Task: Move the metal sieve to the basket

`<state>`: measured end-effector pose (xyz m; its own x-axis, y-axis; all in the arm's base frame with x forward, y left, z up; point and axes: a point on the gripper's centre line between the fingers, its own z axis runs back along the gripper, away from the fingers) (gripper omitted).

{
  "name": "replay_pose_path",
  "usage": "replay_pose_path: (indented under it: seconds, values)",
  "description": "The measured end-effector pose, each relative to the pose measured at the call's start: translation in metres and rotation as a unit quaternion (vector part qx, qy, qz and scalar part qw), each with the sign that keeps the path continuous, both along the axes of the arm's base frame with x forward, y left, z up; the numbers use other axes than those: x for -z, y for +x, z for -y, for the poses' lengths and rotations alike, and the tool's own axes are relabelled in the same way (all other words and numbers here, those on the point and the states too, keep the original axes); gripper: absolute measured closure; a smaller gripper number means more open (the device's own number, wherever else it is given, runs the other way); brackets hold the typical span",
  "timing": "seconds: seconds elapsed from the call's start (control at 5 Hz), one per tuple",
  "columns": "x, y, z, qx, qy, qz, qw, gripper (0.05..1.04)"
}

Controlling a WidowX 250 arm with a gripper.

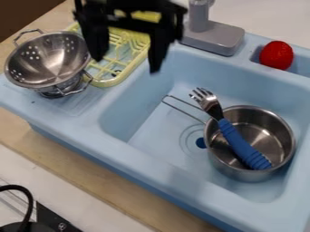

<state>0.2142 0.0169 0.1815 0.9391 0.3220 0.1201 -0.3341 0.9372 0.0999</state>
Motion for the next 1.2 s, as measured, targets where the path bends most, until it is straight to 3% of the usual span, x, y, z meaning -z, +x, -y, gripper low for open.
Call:
replay_pose_path:
  seconds: [0.4,0.8,1.2]
  values:
    - [-0.012,0.009,-0.035,-0.070,0.028,-0.012,0.9971,0.085]
    - [-0.004,0.003,-0.055,-0.113,0.034,-0.027,0.9927,0.085]
    - [0.014,0.001,-0.060,-0.114,0.026,-0.038,0.9924,0.085]
